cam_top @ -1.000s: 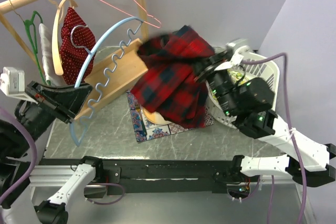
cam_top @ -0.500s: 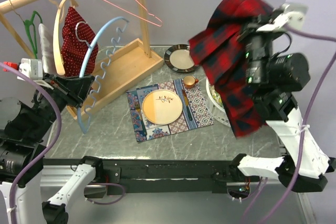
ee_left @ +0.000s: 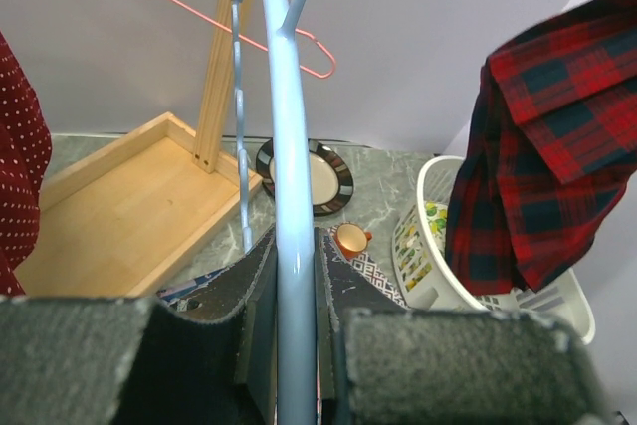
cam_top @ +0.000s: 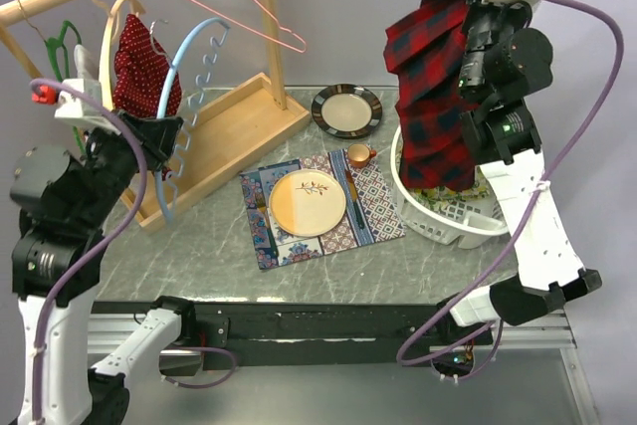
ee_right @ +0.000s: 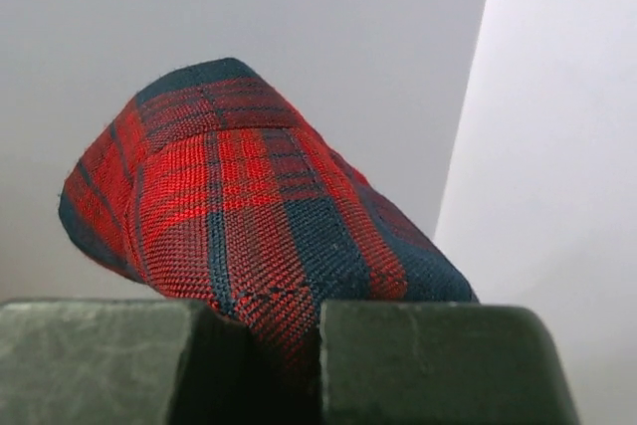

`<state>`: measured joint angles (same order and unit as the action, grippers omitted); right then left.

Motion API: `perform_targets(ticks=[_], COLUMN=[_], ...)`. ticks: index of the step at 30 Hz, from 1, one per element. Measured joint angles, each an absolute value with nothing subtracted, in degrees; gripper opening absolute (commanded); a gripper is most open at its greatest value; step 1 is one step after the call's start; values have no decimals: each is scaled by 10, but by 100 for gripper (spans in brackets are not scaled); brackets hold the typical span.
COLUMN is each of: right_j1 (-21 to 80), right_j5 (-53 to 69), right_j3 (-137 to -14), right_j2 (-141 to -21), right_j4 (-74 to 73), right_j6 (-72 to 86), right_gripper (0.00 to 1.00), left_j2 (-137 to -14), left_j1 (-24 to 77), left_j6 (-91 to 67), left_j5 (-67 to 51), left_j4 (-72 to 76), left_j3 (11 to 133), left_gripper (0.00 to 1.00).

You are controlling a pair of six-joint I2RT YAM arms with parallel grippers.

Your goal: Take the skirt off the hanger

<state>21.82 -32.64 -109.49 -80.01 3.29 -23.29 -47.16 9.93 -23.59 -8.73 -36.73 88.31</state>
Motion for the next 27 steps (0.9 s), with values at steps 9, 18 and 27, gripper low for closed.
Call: perform_targets(ticks=[9, 18, 27], right_j1=[192, 117, 54], right_j5=[-399, -405, -390], right_j3=[-876, -677, -651], right_j2=[-751, -748, -839], right_j4=[-9, -127, -168], right_j6=[-105, 133, 285], right_gripper=[0, 0, 0], left_j2=[-487, -506, -517], left_j1=[99, 99, 99], left_j6=[-236, -237, -237], left_j5=[-77, -76, -5], left_j4=[-325, -297, -300], left_j3=[854, 847, 846], left_gripper=[1, 1, 1])
